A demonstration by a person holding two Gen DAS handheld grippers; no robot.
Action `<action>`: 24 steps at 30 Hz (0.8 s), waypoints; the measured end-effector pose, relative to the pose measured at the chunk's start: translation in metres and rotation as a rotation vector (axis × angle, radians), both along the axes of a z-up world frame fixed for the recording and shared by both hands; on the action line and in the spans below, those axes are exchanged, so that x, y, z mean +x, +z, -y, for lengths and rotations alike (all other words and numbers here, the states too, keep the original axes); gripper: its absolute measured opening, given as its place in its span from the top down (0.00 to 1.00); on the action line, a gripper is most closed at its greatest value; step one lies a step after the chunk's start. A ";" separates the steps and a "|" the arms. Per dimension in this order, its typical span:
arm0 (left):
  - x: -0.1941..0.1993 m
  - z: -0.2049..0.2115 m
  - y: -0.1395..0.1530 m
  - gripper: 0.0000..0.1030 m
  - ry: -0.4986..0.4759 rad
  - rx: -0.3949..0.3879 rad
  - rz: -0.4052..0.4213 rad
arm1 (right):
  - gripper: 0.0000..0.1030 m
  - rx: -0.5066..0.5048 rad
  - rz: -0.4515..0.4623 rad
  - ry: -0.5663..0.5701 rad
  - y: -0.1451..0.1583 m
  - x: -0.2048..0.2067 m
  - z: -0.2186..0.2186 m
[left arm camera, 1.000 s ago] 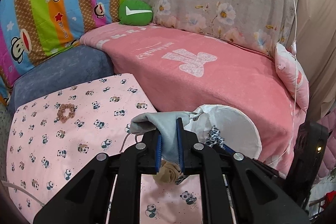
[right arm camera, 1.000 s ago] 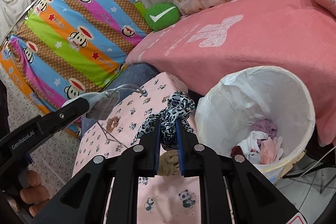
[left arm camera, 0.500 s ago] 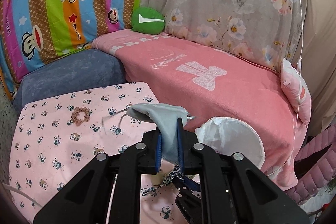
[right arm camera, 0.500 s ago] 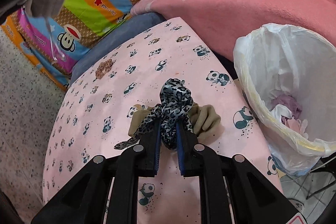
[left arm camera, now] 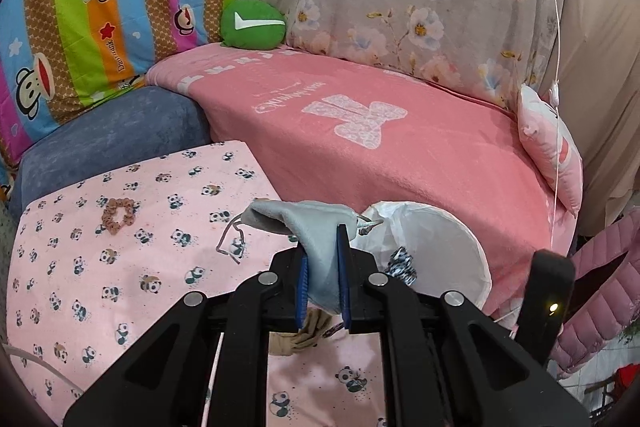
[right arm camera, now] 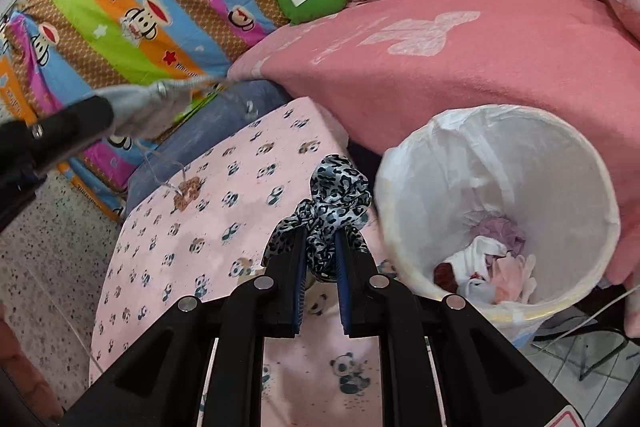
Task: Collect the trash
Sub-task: 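Open the left tool over the bin to drop the pouch while the right tool carries the scarf over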
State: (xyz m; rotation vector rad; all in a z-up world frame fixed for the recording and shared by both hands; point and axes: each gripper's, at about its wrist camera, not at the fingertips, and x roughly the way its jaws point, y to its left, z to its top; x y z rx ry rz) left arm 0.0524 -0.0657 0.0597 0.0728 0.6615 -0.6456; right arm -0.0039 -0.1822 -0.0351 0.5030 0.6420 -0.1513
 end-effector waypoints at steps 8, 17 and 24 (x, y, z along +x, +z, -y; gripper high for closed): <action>-0.006 0.051 -0.026 0.88 -0.083 0.039 -0.041 | 0.86 0.003 0.010 -0.148 0.009 -0.027 0.064; -0.005 0.090 -0.049 0.87 -0.131 0.073 -0.096 | 0.85 0.007 -0.002 -0.213 0.006 -0.035 0.114; -0.006 0.096 -0.053 0.35 -0.069 0.099 -0.073 | 0.67 0.015 0.012 -0.256 0.006 -0.039 0.125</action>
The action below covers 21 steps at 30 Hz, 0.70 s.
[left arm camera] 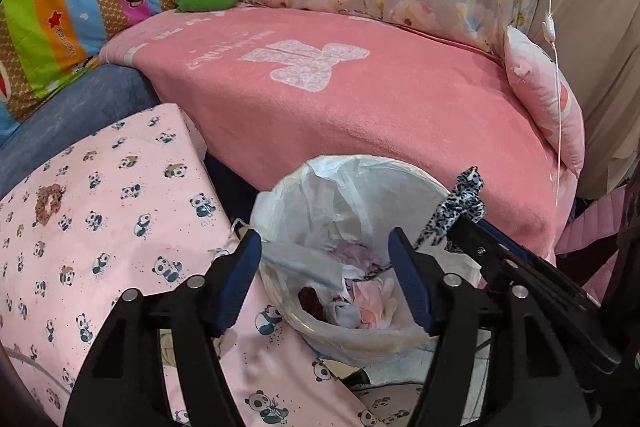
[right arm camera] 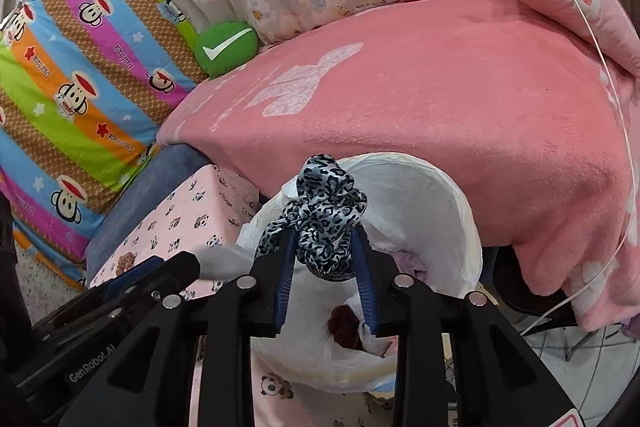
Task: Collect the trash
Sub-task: 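Open the left tool over the bin to drop the pouch while the right tool carries the scarf over, then lower the leopard scarf into the bin and open the right tool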
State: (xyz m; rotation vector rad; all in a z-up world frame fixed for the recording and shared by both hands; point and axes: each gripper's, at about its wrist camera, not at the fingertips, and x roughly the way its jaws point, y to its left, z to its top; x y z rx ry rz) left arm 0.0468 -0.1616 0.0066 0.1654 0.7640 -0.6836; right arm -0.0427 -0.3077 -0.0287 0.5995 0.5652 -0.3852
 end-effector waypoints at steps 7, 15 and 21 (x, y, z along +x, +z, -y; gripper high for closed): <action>0.003 -0.004 0.002 0.32 0.013 0.007 0.009 | 0.64 -0.022 0.005 -0.006 0.005 -0.001 0.003; 0.007 -0.019 0.006 0.32 0.047 -0.005 0.005 | 0.47 -0.070 -0.084 -0.012 0.004 0.010 -0.003; 0.005 -0.031 0.006 0.32 0.067 -0.004 0.011 | 0.47 -0.146 -0.300 -0.007 -0.020 0.022 -0.013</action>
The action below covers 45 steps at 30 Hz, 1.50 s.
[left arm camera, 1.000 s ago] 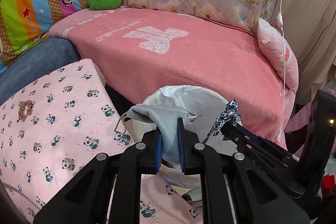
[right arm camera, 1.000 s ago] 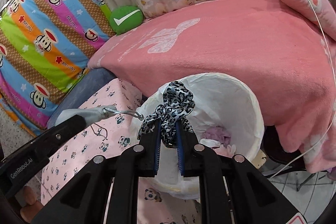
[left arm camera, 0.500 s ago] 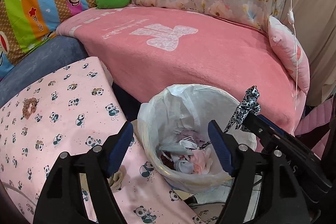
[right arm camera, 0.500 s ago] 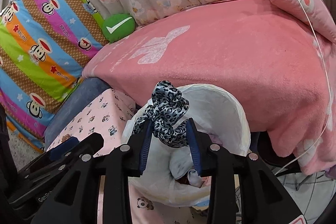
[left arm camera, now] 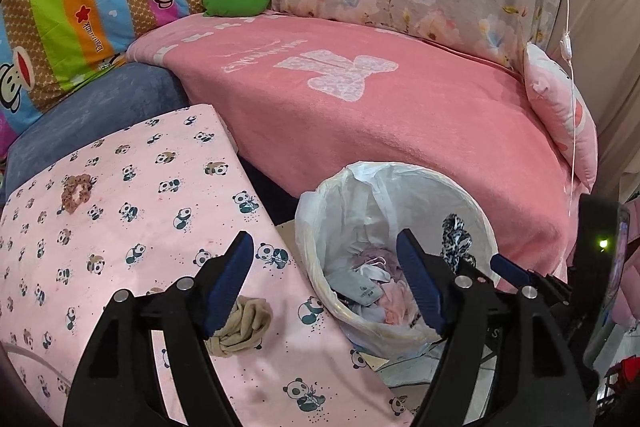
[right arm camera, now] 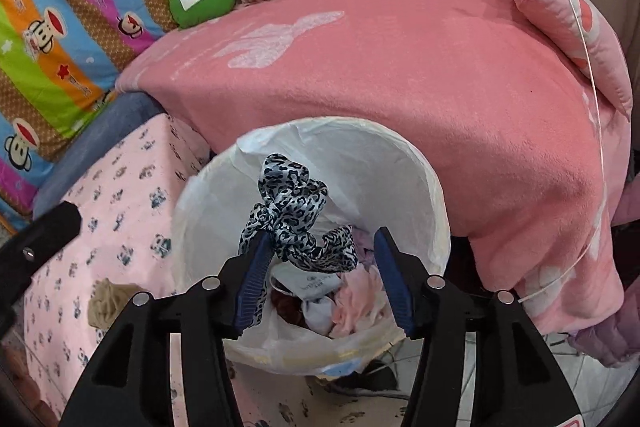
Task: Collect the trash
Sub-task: 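Lower the leopard scarf into the bin and open the right tool, then grasp the khaki knit sock on the sheet with the right tool and lift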
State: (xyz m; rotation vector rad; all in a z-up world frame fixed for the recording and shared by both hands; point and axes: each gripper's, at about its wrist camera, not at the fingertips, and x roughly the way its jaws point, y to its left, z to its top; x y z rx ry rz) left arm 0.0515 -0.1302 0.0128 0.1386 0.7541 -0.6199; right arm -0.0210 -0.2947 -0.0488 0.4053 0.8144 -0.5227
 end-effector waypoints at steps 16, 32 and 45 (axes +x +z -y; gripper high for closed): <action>-0.003 -0.036 -0.011 0.32 0.050 -0.009 -0.041 | 0.45 0.005 -0.178 0.028 -0.032 -0.021 -0.020; 0.001 -0.065 -0.010 0.32 0.091 -0.034 -0.051 | 0.38 -0.090 -0.233 0.031 -0.027 -0.010 -0.023; -0.004 -0.076 -0.015 0.32 0.096 -0.015 -0.036 | 0.38 -0.062 -0.189 0.021 -0.017 -0.055 -0.024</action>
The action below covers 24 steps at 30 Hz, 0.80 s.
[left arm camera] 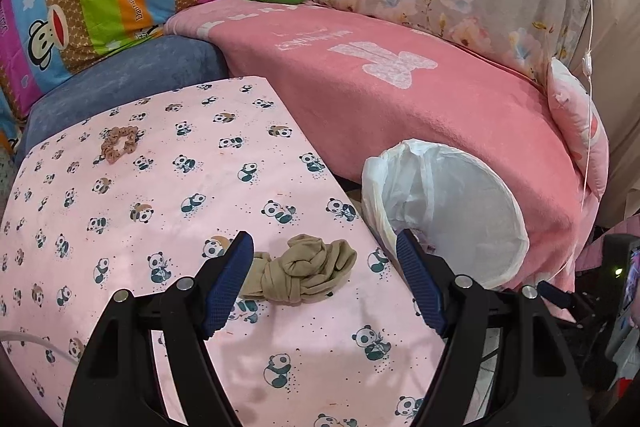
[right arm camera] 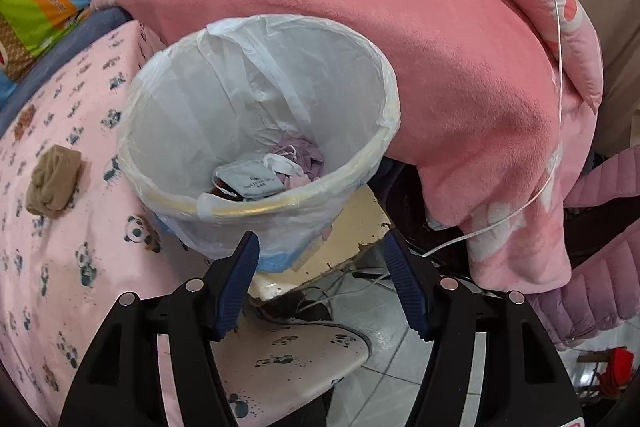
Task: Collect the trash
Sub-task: 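Grasp the khaki knit sock on the sheet with the right tool and lift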
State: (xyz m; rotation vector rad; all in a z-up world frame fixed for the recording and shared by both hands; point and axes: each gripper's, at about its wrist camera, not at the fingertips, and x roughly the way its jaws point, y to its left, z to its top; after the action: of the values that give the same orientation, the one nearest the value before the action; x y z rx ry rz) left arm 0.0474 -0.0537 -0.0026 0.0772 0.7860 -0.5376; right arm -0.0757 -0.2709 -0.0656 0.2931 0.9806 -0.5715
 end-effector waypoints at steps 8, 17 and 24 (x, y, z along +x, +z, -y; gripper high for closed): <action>0.010 -0.032 -0.014 0.27 0.080 0.048 -0.008 | 0.37 0.056 0.159 0.083 0.034 0.017 -0.028; 0.030 -0.084 -0.032 0.26 0.213 0.078 -0.041 | 0.37 0.163 0.221 0.284 0.038 0.077 -0.104; 0.043 -0.123 -0.039 0.26 0.288 0.075 -0.054 | 0.37 0.219 0.213 0.310 0.018 0.106 -0.142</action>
State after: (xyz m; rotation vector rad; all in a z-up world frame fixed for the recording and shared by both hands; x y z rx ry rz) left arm 0.0907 0.0691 -0.0415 0.0181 0.8537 -0.2377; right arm 0.0303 -0.1288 -0.0480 0.3799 0.8611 -0.1460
